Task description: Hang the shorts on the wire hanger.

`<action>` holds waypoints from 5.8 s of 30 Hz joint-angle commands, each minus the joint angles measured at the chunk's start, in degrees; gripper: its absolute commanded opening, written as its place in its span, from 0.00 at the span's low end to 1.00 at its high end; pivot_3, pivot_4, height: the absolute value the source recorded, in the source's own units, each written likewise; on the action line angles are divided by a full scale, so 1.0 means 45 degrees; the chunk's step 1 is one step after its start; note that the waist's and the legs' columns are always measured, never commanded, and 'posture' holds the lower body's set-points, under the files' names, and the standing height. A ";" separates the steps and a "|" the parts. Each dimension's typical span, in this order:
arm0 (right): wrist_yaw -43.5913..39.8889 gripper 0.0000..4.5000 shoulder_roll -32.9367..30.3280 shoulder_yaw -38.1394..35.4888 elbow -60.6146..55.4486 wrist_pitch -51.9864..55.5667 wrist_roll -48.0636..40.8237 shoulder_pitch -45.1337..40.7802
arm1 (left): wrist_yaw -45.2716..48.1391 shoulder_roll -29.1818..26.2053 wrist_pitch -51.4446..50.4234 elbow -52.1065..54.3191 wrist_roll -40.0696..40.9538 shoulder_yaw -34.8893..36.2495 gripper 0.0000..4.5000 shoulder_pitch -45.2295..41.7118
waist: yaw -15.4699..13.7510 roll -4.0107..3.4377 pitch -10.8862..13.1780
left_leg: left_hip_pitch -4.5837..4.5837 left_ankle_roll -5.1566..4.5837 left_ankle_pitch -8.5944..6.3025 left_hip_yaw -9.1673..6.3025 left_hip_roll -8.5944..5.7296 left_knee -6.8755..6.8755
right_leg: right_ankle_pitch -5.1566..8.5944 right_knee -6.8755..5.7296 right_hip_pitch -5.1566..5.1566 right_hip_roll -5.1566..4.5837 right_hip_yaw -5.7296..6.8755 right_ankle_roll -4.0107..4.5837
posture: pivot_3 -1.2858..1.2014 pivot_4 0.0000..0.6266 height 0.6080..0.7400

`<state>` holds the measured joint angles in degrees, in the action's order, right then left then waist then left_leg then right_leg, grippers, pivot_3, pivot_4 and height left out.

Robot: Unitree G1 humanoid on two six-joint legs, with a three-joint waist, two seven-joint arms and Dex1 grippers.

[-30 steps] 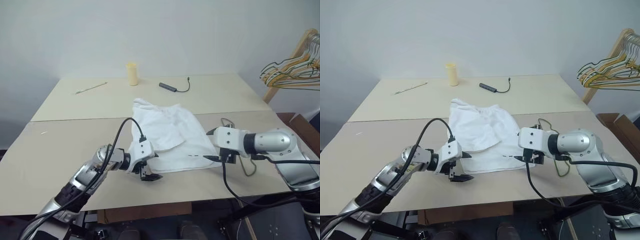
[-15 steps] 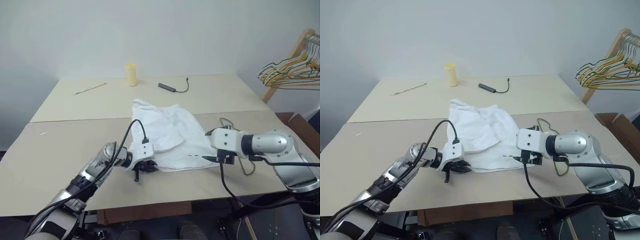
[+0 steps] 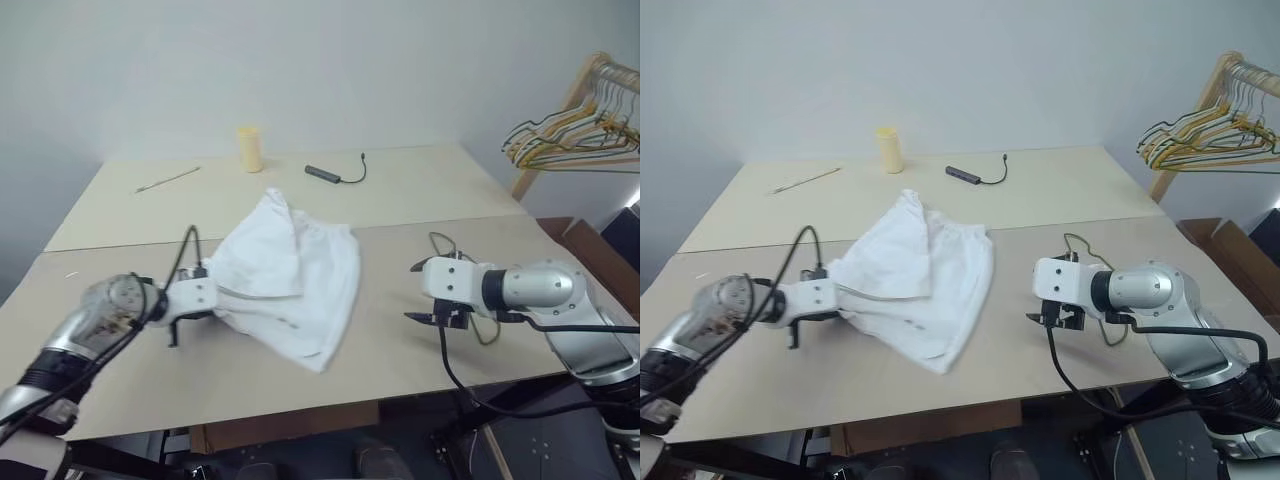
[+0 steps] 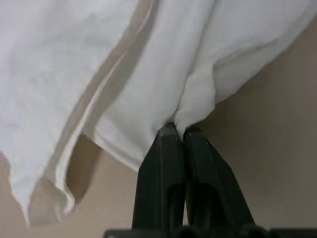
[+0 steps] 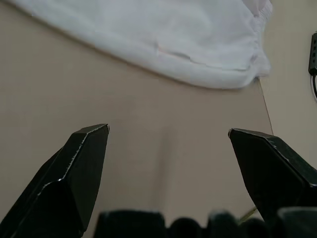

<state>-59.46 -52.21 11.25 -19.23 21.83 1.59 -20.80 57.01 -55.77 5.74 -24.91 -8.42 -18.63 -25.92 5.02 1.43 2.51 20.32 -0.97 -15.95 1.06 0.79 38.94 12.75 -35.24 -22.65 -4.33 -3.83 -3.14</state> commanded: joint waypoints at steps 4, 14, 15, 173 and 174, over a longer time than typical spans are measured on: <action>0.0029 1.00 0.0086 0.0052 0.0154 -0.0280 0.0126 -0.0499 | -0.0353 0.0118 0.3122 -0.3635 -0.0295 0.0684 0.16 -0.1392 | -0.0396 0.0003 -0.0002 | 0.0094 0.0001 0.0001 0.0027 -0.0004 0.0015 | -0.0006 -0.0023 -0.0098 -0.0003 -0.0001 0.0000 | 0.49 0.00 1.00; -0.0044 1.00 -0.0079 -0.0114 -0.0089 -0.0121 0.0015 -0.0260 | 0.2549 -0.0464 0.3921 -0.4497 0.0573 0.1166 0.87 -0.1716 | -0.0507 0.0004 -0.0003 | 0.0167 0.0002 0.0002 0.0046 -0.0007 0.0045 | -0.0008 -0.0110 -0.0192 0.0002 -0.0003 0.0008 | 0.48 0.00 1.00; -0.0055 1.00 -0.0115 -0.0147 -0.0166 -0.0067 -0.0005 -0.0192 | 0.3499 -0.0849 0.3507 -0.3887 0.1147 0.1410 0.94 -0.1380 | -0.0462 0.0004 -0.0003 | 0.0173 0.0001 0.0002 0.0051 -0.0005 0.0046 | -0.0008 -0.0114 -0.0203 0.0003 -0.0005 0.0008 | 0.48 0.00 1.00; 0.9374 0.01 0.3690 0.3355 0.8812 -0.9330 0.6549 -0.5185 | -0.1566 0.1401 -0.1818 0.8480 0.8120 0.9330 0.00 0.5070 | 0.1595 0.0055 -0.0117 | 0.0387 0.0053 0.0045 -0.0220 -0.0218 0.0073 | -0.0083 -0.0180 -0.0378 -0.0187 -0.0008 -0.0112 | 0.49 0.00 1.00; 0.9064 0.01 0.3652 0.3456 0.8733 -0.9318 0.6553 -0.4812 | -0.1150 0.1383 -0.2036 0.8697 0.8456 0.9363 0.00 0.5881 | 0.1550 0.0041 -0.0071 | 0.0256 0.0049 0.0041 -0.0210 -0.0213 0.0052 | -0.0065 -0.0141 -0.0264 -0.0183 -0.0008 -0.0093 | 0.49 0.00 1.00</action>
<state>-16.52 -34.73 27.72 21.33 -19.91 30.64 -42.26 49.08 -48.64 -3.04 12.31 29.01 21.05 -0.43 12.00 1.62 2.19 20.84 -0.76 -15.76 0.15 -0.14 39.11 12.56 -35.83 -23.19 -5.15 -3.86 -3.52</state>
